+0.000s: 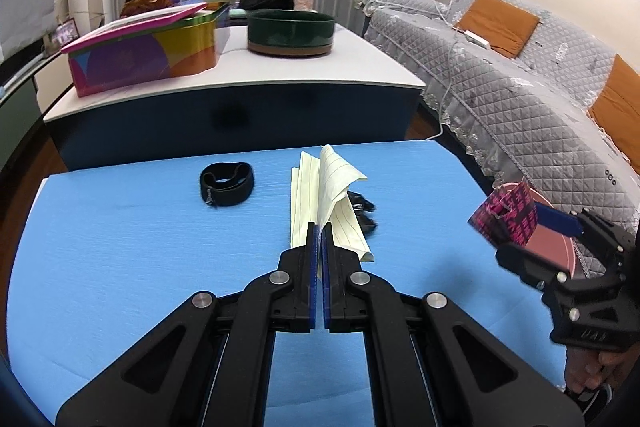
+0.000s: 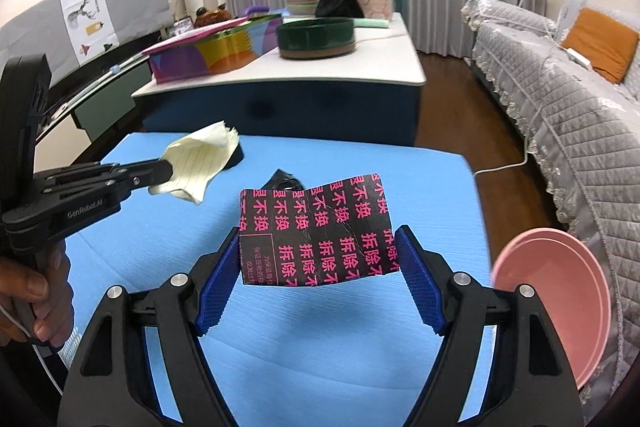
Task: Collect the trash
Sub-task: 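Carry the napkin and printed packet over the pink bin with both tools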
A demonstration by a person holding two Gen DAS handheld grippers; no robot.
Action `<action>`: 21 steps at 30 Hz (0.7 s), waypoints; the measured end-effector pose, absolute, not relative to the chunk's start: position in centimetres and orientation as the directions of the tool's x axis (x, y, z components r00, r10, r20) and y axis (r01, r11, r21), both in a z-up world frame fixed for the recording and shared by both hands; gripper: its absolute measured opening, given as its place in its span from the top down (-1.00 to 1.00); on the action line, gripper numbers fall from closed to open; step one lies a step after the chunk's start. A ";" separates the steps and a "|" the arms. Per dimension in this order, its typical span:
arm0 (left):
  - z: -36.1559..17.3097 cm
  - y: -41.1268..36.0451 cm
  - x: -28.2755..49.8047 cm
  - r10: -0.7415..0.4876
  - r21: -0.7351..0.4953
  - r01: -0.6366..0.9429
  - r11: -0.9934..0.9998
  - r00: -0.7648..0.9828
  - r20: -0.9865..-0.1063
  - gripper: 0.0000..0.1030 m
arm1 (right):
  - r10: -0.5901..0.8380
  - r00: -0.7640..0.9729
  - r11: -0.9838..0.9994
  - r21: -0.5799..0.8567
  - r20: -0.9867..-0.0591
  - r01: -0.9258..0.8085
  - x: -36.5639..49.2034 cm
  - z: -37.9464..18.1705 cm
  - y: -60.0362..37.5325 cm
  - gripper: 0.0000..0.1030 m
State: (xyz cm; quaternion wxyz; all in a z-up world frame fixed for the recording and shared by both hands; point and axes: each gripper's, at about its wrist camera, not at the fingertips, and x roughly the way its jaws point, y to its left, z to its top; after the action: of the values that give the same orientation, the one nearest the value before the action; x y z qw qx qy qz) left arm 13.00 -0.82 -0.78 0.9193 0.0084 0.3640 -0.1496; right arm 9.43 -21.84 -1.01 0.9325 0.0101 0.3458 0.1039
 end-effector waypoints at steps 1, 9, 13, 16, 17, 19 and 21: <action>-0.7 -1.0 12.8 -0.272 -0.094 0.285 0.954 0.691 -0.670 0.97 | 0.195 0.743 0.980 0.090 -0.640 -0.180 9.2 -0.8 -22.2 -0.45; -0.9 -3.6 11.3 -0.302 -0.106 0.313 0.944 0.686 -0.662 0.97 | 0.142 0.771 0.990 0.088 -0.621 -0.111 7.3 0.3 -25.7 -0.45; -1.3 -4.9 10.5 -0.318 -0.118 0.324 0.939 0.682 -0.658 0.97 | 0.118 0.781 0.993 0.095 -0.613 -0.076 6.6 0.8 -27.6 -0.45; -1.7 -6.1 9.9 -0.331 -0.128 0.333 0.934 0.674 -0.660 0.97 | 0.102 0.785 0.993 0.103 -0.610 -0.049 6.2 1.0 -29.0 -0.45; -1.9 -6.6 9.7 -0.334 -0.128 0.338 0.932 0.671 -0.661 0.97 | 0.098 0.787 0.994 0.105 -0.609 -0.043 6.0 1.1 -29.3 -0.45; -2.0 -7.4 9.4 -0.341 -0.131 0.346 0.929 0.666 -0.663 0.97 | 0.089 0.792 0.993 0.113 -0.604 -0.025 5.7 1.3 -30.3 -0.45; -2.2 -8.0 9.1 -0.348 -0.133 0.354 0.926 0.661 -0.664 0.97 | 0.080 0.795 0.992 0.124 -0.602 -0.005 5.5 1.4 -31.4 -0.45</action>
State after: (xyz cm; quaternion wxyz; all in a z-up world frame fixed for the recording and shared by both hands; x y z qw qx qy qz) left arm 9.08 -8.03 -2.16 0.9114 0.0040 0.3636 -0.1927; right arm 5.50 -31.42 1.40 0.9455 0.0582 0.3197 0.0225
